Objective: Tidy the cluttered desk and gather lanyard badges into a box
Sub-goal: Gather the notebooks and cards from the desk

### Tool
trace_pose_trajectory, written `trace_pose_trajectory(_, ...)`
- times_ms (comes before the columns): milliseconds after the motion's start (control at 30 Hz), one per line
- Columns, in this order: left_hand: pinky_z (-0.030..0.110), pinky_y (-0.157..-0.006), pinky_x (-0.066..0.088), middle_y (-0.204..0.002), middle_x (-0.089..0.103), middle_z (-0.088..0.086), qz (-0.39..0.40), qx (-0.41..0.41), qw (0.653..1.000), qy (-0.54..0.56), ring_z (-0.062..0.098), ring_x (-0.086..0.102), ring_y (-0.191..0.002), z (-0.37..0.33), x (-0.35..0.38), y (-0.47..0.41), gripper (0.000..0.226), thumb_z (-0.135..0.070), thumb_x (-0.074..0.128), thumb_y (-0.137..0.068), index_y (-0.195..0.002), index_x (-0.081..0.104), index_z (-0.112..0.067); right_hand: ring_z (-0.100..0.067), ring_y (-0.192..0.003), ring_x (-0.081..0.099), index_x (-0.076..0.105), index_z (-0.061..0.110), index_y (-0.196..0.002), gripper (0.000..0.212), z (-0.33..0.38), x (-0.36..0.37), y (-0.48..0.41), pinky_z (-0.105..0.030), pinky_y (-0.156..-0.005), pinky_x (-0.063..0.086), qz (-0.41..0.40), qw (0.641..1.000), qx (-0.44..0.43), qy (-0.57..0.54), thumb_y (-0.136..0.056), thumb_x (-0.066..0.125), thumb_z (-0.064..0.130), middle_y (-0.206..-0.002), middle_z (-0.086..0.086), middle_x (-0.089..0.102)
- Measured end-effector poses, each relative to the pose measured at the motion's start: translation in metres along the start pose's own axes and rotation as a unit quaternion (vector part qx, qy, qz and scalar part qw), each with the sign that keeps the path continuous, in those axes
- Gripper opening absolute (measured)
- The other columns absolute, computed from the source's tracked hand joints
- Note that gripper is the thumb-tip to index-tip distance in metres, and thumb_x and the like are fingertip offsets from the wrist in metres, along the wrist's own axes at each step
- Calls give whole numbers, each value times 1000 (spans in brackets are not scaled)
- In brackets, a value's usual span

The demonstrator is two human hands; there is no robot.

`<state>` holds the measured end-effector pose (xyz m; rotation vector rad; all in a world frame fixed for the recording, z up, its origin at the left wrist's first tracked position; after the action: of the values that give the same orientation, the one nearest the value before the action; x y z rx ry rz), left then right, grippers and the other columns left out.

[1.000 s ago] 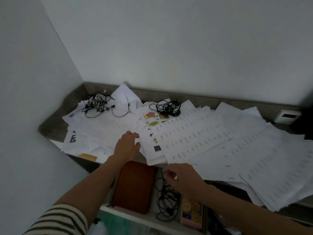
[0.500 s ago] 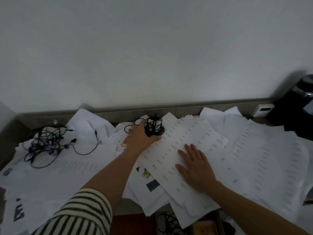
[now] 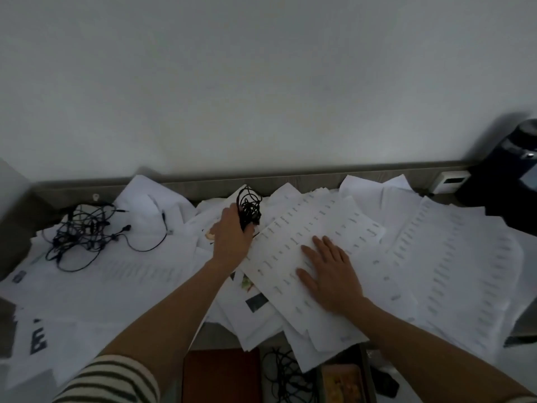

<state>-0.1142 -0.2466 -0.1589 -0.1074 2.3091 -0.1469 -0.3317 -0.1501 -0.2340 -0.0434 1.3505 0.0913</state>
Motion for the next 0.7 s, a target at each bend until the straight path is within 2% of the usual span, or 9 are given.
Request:
trace_pose_trajectory(100, 35, -79, 51, -96, 61, 8, -21, 0, 996, 86, 21, 61, -92, -10, -30, 49, 21, -12, 61, -89, -107, 51, -8, -20, -150, 4, 23, 31, -152, 73, -1, 0, -1, -37, -119, 1, 2, 1000, -2, -7, -91, 11, 70, -162, 0, 12)
trace_pose_trajectory(167, 16, -71, 50, -92, 61, -10, -23, 8, 990, 139, -4, 62, -86, -19, -47, 92, 29, -10, 63, -89, -114, 49, -16, -20, -150, 4, 24, 32, -151, 69, -2, 2, -2, -39, -119, 4, 8, 1000, -3, -12, -92, 20, 67, -162, 0, 13)
trace_pose_trajectory(200, 13, -67, 48, -92, 60, -15, -22, 14, 988, 152, -10, 60, -83, -24, -50, 113, 30, -9, 64, -89, -114, 50, -18, -20, -149, 4, 24, 31, -151, 67, -4, 3, -4, -39, -119, 4, 11, 1000, 0, -24, -93, 25, 66, -162, 0, 12)
trace_pose_trajectory(300, 16, -66, 48, -88, 62, -7, 6, 1, 991, 135, -3, 60, -78, -26, -44, 179, 17, -14, 66, -89, -100, 54, -17, -21, -149, 5, 28, 29, -150, 64, -5, -3, -11, -38, -119, 5, 48, 996, 1, -77, -94, 42, 57, -162, -1, 13)
trace_pose_trajectory(367, 17, -71, 49, -95, 63, -2, 34, -10, 993, 113, 1, 59, -84, -20, -27, 221, 19, -14, 65, -89, -105, 55, -15, -23, -147, 14, 34, 24, -148, 62, 1, -13, -5, -35, -118, 10, 65, 990, -15, -122, -94, 53, 47, -159, -5, 22)
trace_pose_trajectory(467, 22, -85, 49, -110, 62, 4, 75, -28, 992, 99, 15, 60, -102, -7, 11, 273, 33, -9, 65, -88, -120, 55, -10, -23, -134, 36, 46, 20, -140, 50, 13, -33, 33, -32, -110, 24, 17, 979, -52, -196, -94, 58, 33, -146, -6, 43)
trace_pose_trajectory(567, 21, -84, 44, -115, 60, 11, 108, -65, 991, 53, 22, 59, -105, 13, 49, 295, 38, -10, 65, -88, -125, 54, -7, -20, -119, 50, 57, 18, -129, 37, 22, -46, 87, -30, -96, 39, -32, 971, -106, -210, -93, 59, 24, -129, -4, 56)
trace_pose_trajectory(633, 27, -85, 47, -120, 58, 14, 133, -92, 987, -11, 25, 59, -105, 29, 68, 298, 39, -14, 63, -89, -127, 53, -9, -20, -105, 57, 64, 14, -118, 28, 25, -52, 122, -32, -80, 51, -71, 968, -157, -183, -90, 61, 20, -115, -4, 61)
trace_pose_trajectory(700, 33, -86, 47, -131, 51, 16, 174, -116, 973, -93, 29, 58, -108, 44, 85, 298, 46, -17, 58, -91, -136, 46, -11, -19, -90, 59, 67, 12, -104, 18, 23, -50, 156, -30, -64, 53, -95, 961, -214, -147, -87, 64, 17, -99, -4, 62)
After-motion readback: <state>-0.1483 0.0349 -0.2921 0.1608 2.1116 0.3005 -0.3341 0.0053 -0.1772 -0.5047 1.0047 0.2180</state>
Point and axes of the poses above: each hand's wrist, its own y-axis away from the middle knuckle, its own x-axis out of the palm, z = x × y, the point moved 6 cm from there along -y, towards the middle knuckle
